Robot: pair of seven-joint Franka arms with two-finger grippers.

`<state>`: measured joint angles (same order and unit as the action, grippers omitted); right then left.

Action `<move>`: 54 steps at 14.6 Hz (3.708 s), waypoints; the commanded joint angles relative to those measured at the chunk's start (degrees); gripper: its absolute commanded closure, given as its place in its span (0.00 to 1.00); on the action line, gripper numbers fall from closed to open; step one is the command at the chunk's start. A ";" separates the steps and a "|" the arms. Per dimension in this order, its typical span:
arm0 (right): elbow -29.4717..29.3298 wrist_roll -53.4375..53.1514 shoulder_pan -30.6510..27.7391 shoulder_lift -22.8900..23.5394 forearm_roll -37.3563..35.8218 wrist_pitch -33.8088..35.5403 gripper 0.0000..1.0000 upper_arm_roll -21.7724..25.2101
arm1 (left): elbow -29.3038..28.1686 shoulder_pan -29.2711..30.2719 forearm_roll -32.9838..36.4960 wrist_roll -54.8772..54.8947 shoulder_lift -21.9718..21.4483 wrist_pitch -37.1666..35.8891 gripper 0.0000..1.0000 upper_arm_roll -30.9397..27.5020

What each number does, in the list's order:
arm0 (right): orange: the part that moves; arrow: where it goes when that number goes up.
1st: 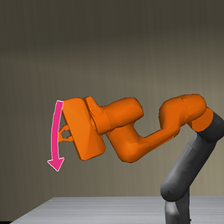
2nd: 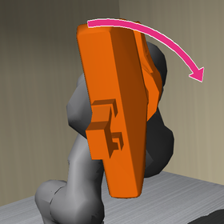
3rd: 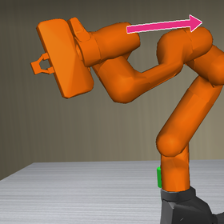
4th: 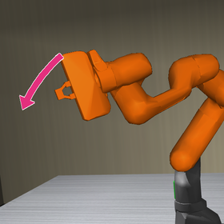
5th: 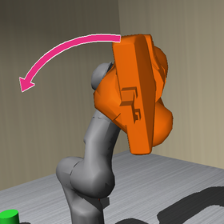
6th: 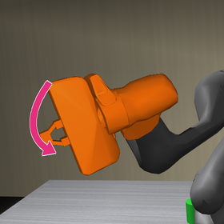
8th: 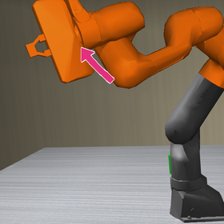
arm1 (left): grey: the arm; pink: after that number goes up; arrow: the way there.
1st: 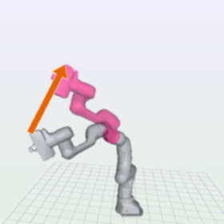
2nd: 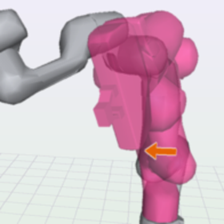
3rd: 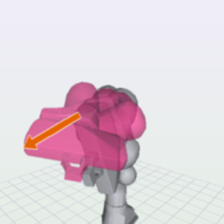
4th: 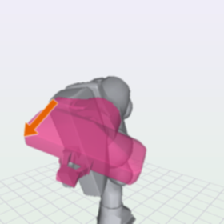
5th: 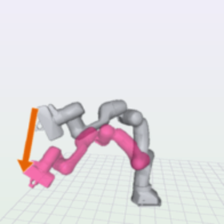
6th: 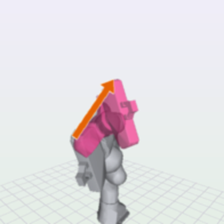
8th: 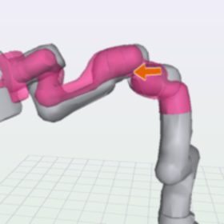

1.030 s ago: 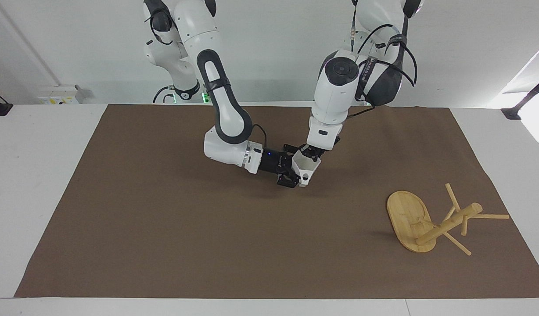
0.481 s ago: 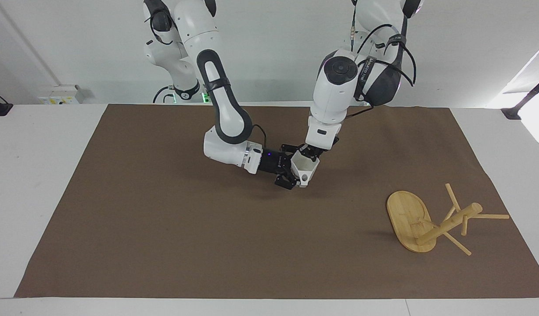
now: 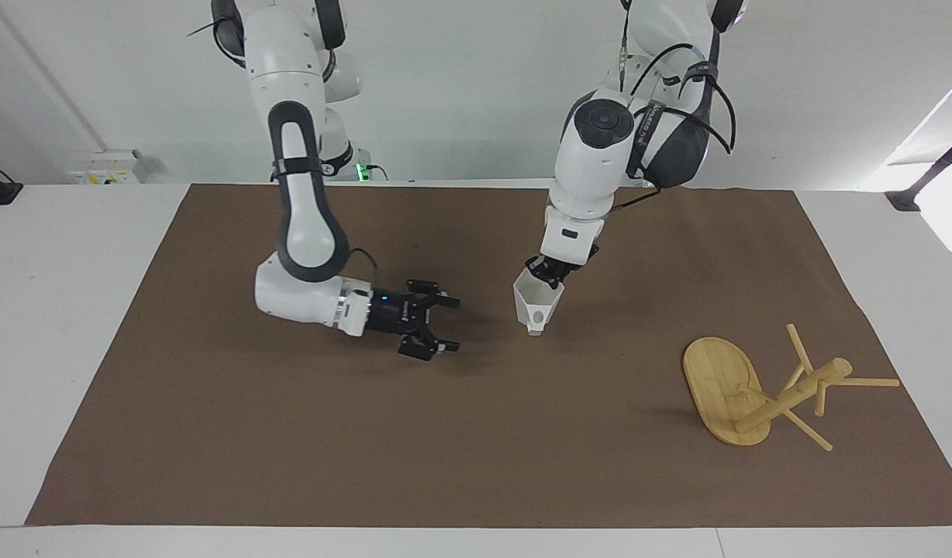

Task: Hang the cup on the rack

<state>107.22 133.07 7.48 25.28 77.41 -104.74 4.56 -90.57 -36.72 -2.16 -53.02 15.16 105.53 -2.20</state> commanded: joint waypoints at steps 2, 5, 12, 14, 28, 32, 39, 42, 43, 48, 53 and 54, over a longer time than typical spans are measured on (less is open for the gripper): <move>-2.36 -0.61 -10.00 -3.20 -13.13 4.81 0.00 -0.61 | -1.63 3.66 0.41 4.66 -1.45 1.25 1.00 -0.35; -2.72 -13.74 -13.01 -10.23 -26.91 4.90 0.00 -0.61 | -9.33 5.43 0.67 5.65 -6.26 12.80 1.00 -0.79; -4.48 -51.90 -12.31 -21.23 -51.63 4.54 0.00 -0.70 | -34.47 16.22 0.67 6.09 -16.13 53.48 1.00 -0.44; -4.65 -61.64 -11.96 -23.07 -58.74 4.63 0.00 -1.05 | -36.17 17.65 0.15 6.18 -16.48 57.23 1.00 -0.26; -10.37 -130.77 -3.43 -29.41 -81.01 20.19 0.00 8.09 | -34.50 23.71 -3.64 11.27 -11.04 58.38 1.00 0.44; -10.98 -133.75 -3.78 -29.24 -81.01 20.80 0.00 5.81 | -33.53 23.72 -4.16 11.36 -10.41 58.30 1.00 0.44; -10.72 -134.74 -4.75 -29.33 -81.01 20.89 0.00 5.98 | -32.57 25.47 -4.95 11.54 -10.06 57.86 1.00 0.26; -10.72 -134.74 -4.40 -29.33 -81.01 20.98 0.00 5.98 | -32.30 26.52 -5.22 11.54 -10.06 57.68 1.00 0.26; -10.72 -134.74 -4.23 -29.33 -81.01 20.98 0.00 5.98 | -32.30 27.14 -5.31 11.54 -10.06 57.51 1.00 0.26; -10.72 -134.74 -4.31 -29.33 -81.01 20.98 0.00 5.98 | -32.22 27.58 -6.97 11.54 -9.10 56.89 1.00 0.18; -10.72 -134.74 -4.31 -29.33 -81.01 20.98 0.00 5.98 | -29.14 28.90 -8.65 11.54 -8.74 52.50 0.87 -0.26; -10.72 -134.74 -4.31 -29.33 -81.01 20.98 0.00 5.98 | -29.05 28.90 -8.65 11.54 -8.57 52.41 0.82 -0.35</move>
<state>95.20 -0.98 3.38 -2.91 -3.01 -83.35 10.88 -122.21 -8.36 -9.70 -42.66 5.52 159.93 -2.70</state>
